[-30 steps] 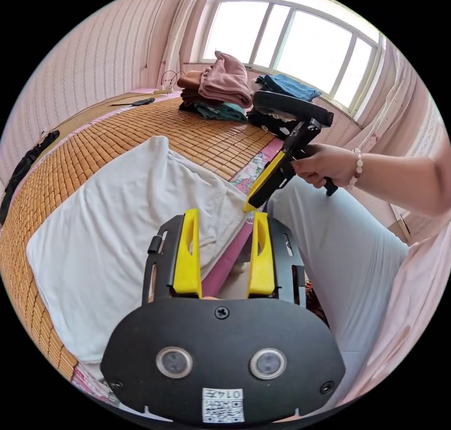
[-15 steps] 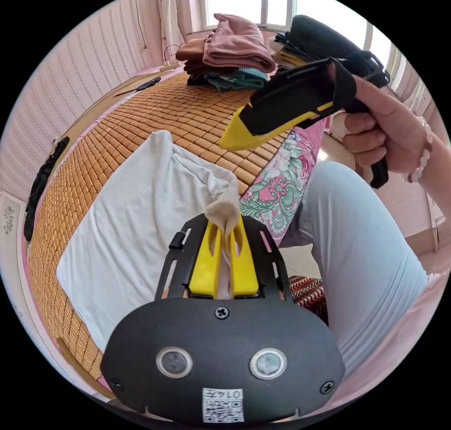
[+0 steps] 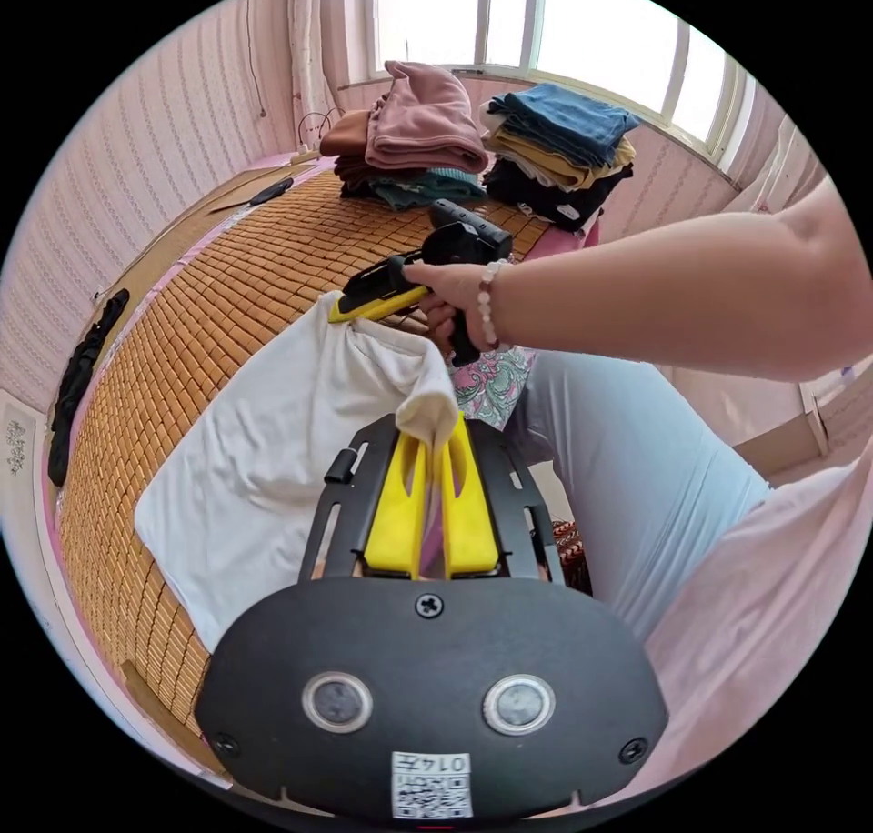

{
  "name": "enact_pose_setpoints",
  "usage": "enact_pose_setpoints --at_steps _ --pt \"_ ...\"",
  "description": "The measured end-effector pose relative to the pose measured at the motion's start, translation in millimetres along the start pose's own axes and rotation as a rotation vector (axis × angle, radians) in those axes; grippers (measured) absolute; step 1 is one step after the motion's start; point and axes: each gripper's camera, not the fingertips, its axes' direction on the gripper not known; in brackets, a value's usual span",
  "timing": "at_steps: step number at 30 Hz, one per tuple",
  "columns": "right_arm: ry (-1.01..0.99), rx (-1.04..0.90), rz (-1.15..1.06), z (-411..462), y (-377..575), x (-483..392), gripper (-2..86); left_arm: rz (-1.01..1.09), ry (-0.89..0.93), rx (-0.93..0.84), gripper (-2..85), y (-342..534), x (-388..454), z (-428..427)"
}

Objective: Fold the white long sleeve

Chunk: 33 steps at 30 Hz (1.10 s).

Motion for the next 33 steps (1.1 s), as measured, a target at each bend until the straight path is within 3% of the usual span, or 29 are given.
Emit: enact_pose_setpoints --at_steps 8,13,18,26,29,33 --pt "0.112 0.085 -0.16 -106 32 -48 1.9 0.044 0.118 0.162 -0.9 -25 34 -39" --pt "0.234 0.052 -0.239 -122 38 -91 1.7 -0.032 0.203 0.265 -0.9 -34 27 -60" --pt "0.27 -0.073 -0.352 -38 22 -147 1.8 -0.24 0.14 0.312 -0.9 -7 -25 -91" --pt "0.49 -0.325 -0.378 209 7 -164 3.0 -0.703 0.037 0.192 -0.3 67 -128 -88" --pt "0.588 -0.368 -0.37 265 6 -154 4.6 -0.806 0.011 0.139 1.3 78 -149 -79" --pt "0.554 -0.371 -0.427 296 7 -157 6.5 -0.905 0.072 0.047 5.2 95 -168 -73"
